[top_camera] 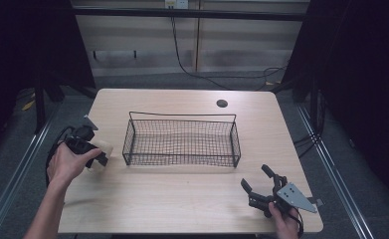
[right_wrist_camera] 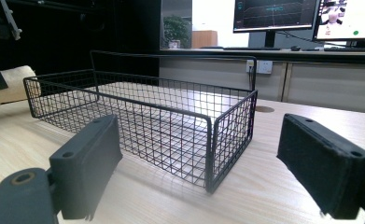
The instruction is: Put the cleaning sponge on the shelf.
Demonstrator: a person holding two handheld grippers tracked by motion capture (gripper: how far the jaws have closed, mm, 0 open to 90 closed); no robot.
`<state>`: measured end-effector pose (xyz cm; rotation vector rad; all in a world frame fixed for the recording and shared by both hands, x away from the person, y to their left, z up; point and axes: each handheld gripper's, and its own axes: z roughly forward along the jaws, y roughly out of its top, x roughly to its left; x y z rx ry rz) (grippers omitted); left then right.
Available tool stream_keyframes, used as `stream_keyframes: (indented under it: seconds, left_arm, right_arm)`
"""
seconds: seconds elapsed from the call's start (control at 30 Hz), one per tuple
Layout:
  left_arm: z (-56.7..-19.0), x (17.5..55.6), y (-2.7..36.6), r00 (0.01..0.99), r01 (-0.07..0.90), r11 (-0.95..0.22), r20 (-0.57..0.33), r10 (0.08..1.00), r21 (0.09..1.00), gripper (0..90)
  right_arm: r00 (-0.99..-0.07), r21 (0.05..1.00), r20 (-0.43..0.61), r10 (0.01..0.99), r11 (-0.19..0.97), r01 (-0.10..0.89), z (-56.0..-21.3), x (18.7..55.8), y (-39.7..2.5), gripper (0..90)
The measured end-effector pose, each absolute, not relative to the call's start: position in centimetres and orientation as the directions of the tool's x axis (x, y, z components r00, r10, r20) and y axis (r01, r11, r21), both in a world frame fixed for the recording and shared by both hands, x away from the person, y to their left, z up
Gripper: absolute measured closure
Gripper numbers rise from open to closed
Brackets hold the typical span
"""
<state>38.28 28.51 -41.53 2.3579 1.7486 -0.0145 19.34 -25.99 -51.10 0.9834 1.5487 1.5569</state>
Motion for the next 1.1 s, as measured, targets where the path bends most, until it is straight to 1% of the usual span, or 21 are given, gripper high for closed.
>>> stream_keyframes:
  seconds: [0.07, 0.33, 0.47, 0.73, 1.03, 1.1]
  left_arm:
    - [-41.2, 38.2, 28.7, 0.303, 0.946, -0.283, -0.117, 0.946, 0.161, 27.6]
    - [-40.3, 37.8, 29.0, 0.304, 0.944, -0.281, -0.124, 0.945, 0.174, 27.6]
    - [-39.5, 37.4, 29.2, 0.315, 0.94, -0.286, -0.145, 0.938, 0.187, 27.6]
    - [-38.1, 36.7, 29.4, 0.333, 0.931, -0.297, -0.16, 0.929, 0.211, 27.7]
    - [-37.3, 36.5, 29.2, 0.367, 0.921, -0.332, -0.162, 0.916, 0.206, 27.7]
    - [-36.9, 36.4, 29.2, 0.37, 0.918, -0.331, -0.174, 0.913, 0.218, 27.6]
  right_arm:
    - [-0.453, 0.999, 0.031, 0.891, -0.022, 0.026, -51.1, 19.4, -26.0, 12.8]
    - [-0.452, 0.999, 0.03, 0.892, -0.022, 0.023, -51.1, 19.4, -26.0, 12.8]
    - [-0.45, 1.0, 0.029, 0.893, -0.02, 0.024, -51.1, 19.3, -26.0, 12.8]
    - [-0.449, 1.0, 0.027, 0.893, -0.019, 0.022, -51.1, 19.3, -26.0, 12.8]
    - [-0.45, 1.0, 0.027, 0.893, -0.019, 0.022, -51.1, 19.3, -26.0, 12.8]
    - [-0.45, 1.0, 0.026, 0.893, -0.019, 0.021, -51.1, 19.3, -26.0, 12.7]
